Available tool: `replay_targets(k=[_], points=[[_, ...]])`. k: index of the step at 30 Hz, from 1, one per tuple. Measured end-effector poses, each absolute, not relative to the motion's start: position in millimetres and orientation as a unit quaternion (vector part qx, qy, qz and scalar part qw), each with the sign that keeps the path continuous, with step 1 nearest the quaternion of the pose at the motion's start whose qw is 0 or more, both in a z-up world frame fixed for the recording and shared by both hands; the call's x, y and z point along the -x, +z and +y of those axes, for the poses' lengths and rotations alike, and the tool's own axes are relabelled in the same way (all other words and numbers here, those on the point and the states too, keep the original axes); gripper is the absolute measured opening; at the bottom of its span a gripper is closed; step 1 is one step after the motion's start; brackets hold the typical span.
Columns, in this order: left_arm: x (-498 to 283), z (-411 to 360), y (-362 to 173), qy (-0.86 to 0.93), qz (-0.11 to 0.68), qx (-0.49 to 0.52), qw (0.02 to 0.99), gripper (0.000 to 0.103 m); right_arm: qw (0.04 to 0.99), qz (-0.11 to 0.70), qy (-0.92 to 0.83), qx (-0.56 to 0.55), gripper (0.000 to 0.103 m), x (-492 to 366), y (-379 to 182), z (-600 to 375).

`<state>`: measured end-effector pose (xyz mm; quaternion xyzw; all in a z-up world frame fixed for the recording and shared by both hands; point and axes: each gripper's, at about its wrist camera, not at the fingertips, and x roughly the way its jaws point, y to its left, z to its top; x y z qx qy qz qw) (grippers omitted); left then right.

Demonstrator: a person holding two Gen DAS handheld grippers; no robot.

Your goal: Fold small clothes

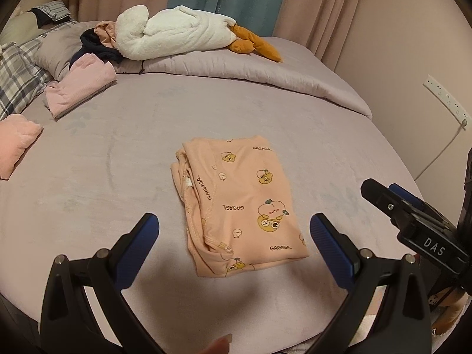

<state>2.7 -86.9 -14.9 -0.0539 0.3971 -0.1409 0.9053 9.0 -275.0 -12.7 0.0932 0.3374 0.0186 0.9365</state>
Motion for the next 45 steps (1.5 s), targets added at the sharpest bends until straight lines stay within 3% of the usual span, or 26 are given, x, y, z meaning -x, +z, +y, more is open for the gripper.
replay_targets(k=[45], points=[[-15, -89, -43, -0.126, 0.441, 0.055, 0.887, 0.102, 0.917, 0.386, 0.024, -0.098, 0.095, -21, -39, -271]])
